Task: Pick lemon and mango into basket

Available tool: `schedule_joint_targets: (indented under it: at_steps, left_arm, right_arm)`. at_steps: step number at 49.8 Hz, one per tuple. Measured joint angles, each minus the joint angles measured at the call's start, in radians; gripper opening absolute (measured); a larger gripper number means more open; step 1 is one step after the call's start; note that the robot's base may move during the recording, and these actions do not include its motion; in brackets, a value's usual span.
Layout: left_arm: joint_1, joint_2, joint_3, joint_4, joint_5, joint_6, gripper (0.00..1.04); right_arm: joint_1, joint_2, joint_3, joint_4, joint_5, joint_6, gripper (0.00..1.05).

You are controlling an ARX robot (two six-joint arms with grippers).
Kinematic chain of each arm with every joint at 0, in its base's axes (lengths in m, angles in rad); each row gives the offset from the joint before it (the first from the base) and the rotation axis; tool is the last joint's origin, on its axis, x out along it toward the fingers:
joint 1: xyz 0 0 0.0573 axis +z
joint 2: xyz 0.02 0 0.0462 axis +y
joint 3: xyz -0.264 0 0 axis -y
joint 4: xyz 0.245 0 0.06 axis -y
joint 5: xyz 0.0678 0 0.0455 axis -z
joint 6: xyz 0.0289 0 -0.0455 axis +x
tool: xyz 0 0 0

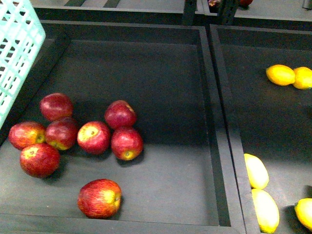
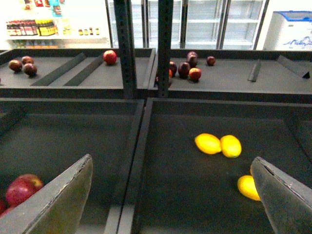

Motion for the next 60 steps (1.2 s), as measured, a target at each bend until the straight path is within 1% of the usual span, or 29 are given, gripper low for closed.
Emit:
schedule_joint_targets:
  at_steps: [1, 3, 4, 6, 7, 8, 10, 13, 17, 19, 22, 27, 31, 34, 46, 51, 60]
  left_arm:
    - [0.0, 0.008, 0.016, -0.037, 0.0, 0.012, 0.28]
    - [0.001, 0.04, 0.082, -0.176, 0.002, 0.154, 0.28]
    - [-0.001, 0.047, 0.096, -0.206, 0.005, 0.187, 0.28]
    - [-0.014, 0.064, 0.135, -0.299, 0.01, 0.317, 0.28]
    - [-0.019, 0.067, 0.14, -0.315, 0.011, 0.333, 0.28]
    - [-0.03, 0.072, 0.146, -0.336, 0.015, 0.393, 0.28]
    - [-0.054, 0.087, 0.148, -0.35, 0.019, 0.487, 0.28]
    - [-0.089, 0.111, 0.15, -0.345, 0.011, 0.554, 0.28]
    - [-0.169, 0.167, 0.162, -0.29, -0.052, 0.597, 0.28]
    - [-0.221, 0.196, 0.176, -0.256, -0.068, 0.599, 0.28]
    - [-0.284, 0.227, 0.192, -0.227, -0.065, 0.594, 0.28]
    - [-0.45, 0.328, 0.234, -0.17, -0.046, 0.536, 0.28]
    - [-0.571, 0.408, 0.283, -0.142, -0.054, 0.492, 0.28]
    - [-0.645, 0.451, 0.321, -0.116, -0.058, 0.467, 0.28]
    - [-0.795, 0.527, 0.392, -0.072, -0.108, 0.404, 0.28]
    - [-0.848, 0.544, 0.398, -0.069, -0.124, 0.404, 0.28]
    - [-0.916, 0.552, 0.398, -0.07, -0.129, 0.403, 0.28]
  right_arm:
    - [0.0, 0.0, 0.0, 0.0, 0.001, 0.0, 0.96]
    - [0.0, 0.0, 0.0, 0.0, 0.002, 0.0, 0.96]
    - [0.0, 0.0, 0.0, 0.0, 0.002, 0.0, 0.96]
    - [0.0, 0.0, 0.0, 0.0, 0.002, 0.0, 0.96]
    - [0.0, 0.0, 0.0, 0.0, 0.002, 0.0, 0.96]
    - [0.0, 0.0, 0.0, 0.0, 0.003, 0.0, 0.96]
    - [0.0, 0.0, 0.0, 0.0, 0.003, 0.0, 0.96]
    - [0.0, 0.0, 0.0, 0.0, 0.005, 0.0, 0.96]
    - [0.0, 0.0, 0.0, 0.0, 0.006, 0.0, 0.96]
    - [0.0, 0.0, 0.0, 0.0, 0.008, 0.0, 0.96]
    - [0.0, 0.0, 0.0, 0.0, 0.008, 0.0, 0.96]
    - [0.0, 0.0, 0.0, 0.0, 0.008, 0.0, 0.96]
    - [0.0, 0.0, 0.0, 0.0, 0.008, 0.0, 0.96]
    - [0.0, 0.0, 0.0, 0.0, 0.008, 0.0, 0.96]
    - [0.0, 0.0, 0.0, 0.0, 0.008, 0.0, 0.96]
    - [0.0, 0.0, 0.0, 0.0, 0.008, 0.0, 0.96]
    - [0.0, 0.0, 0.0, 0.0, 0.008, 0.0, 0.96]
